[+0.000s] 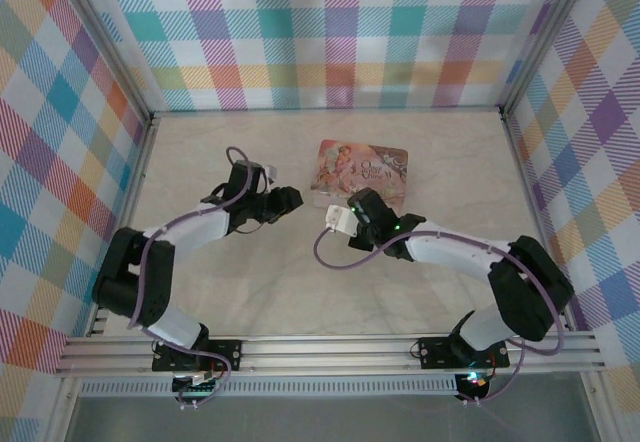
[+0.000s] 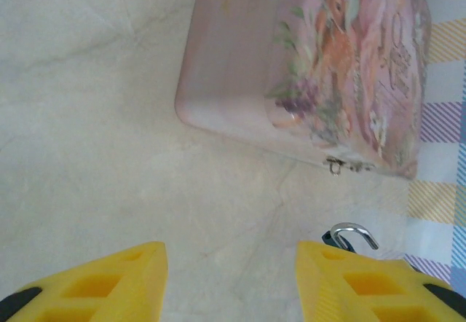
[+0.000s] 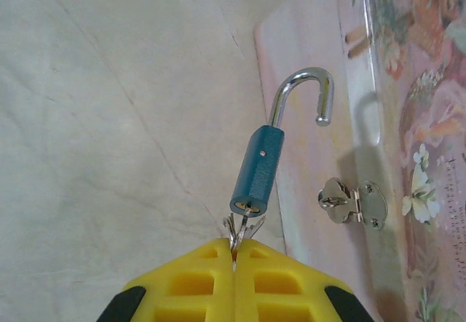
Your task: Unlock a padlock with a key
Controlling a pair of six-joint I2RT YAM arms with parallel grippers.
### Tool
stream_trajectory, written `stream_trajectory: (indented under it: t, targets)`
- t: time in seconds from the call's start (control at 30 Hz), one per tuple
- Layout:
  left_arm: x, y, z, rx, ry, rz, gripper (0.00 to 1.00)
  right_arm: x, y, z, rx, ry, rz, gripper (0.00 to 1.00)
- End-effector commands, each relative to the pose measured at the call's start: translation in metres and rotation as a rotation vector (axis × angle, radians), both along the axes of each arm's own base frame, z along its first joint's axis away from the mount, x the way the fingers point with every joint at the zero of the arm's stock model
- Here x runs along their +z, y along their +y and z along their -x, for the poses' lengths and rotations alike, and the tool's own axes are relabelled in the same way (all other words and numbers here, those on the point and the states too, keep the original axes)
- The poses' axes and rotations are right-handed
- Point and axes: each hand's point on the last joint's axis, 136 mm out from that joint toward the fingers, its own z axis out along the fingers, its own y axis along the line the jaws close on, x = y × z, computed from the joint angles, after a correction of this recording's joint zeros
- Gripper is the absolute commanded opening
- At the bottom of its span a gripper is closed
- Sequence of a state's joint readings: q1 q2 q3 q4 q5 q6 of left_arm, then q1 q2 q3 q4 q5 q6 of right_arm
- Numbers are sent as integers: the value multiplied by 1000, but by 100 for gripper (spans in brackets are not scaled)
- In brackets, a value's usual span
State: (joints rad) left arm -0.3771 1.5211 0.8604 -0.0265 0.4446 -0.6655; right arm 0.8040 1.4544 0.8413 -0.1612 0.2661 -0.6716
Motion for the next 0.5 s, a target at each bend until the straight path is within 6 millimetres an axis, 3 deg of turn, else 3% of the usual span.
stream_trajectory:
  t: [0.0,0.17,0.47]
  targets:
    - [14,9,16,8,-15,-5,51,16,10,20,15,28,-72,0]
    - [22,22,32,25,-29,-41,54,20,28,47,79,90,-126,0]
    - [17,34,39,69,-12,-72,60,-6,61,99,215,281,-166,0]
